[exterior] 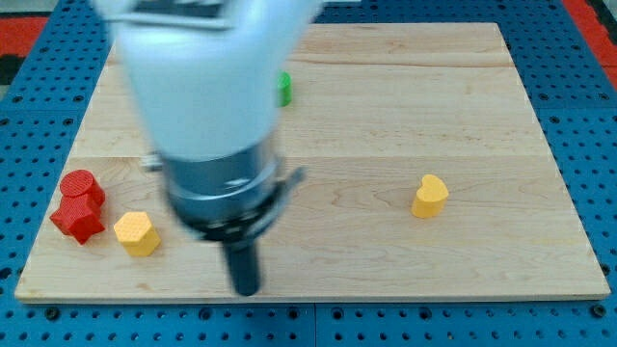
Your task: Push yellow hexagon a bit up and right
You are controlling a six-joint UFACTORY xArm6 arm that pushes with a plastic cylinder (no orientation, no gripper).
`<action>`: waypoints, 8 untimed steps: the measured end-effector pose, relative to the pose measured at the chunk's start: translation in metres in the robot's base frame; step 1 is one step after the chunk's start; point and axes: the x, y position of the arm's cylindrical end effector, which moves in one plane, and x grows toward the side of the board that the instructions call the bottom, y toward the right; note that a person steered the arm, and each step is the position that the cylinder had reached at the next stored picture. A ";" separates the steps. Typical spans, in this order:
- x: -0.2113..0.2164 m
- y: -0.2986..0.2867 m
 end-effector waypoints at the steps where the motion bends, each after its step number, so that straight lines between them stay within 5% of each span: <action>1: 0.007 -0.056; 3: -0.022 -0.136; 8: -0.090 -0.077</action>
